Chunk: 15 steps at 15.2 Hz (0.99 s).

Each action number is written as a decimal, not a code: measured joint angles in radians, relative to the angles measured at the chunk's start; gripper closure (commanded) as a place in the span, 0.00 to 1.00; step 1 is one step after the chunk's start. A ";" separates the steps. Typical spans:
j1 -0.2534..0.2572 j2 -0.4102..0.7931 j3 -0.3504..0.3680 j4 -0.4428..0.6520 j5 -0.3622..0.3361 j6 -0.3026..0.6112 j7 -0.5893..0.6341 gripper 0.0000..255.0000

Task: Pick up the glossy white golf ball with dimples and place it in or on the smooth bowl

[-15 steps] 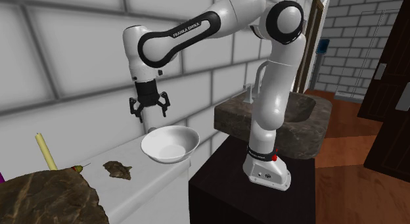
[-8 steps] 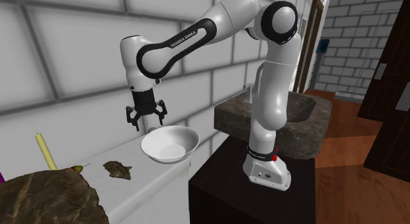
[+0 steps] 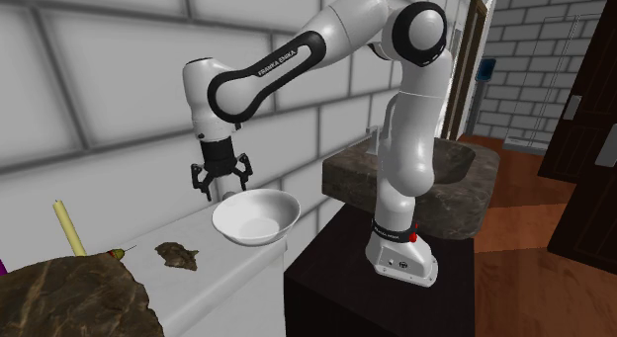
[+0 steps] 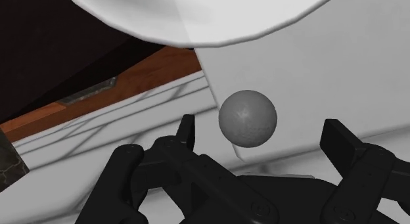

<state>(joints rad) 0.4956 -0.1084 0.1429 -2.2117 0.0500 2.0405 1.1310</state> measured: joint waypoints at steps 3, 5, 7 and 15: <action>0.007 0.007 -0.007 0.007 -0.003 0.001 0.028 1.00; 0.009 0.014 -0.008 0.012 -0.004 0.007 0.056 1.00; 0.008 0.013 -0.008 0.005 -0.004 0.012 0.045 1.00; 0.055 0.001 -0.057 0.023 0.000 -0.140 -0.091 1.00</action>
<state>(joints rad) 0.5502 -0.1076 0.0860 -2.1885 0.0498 1.9002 1.0397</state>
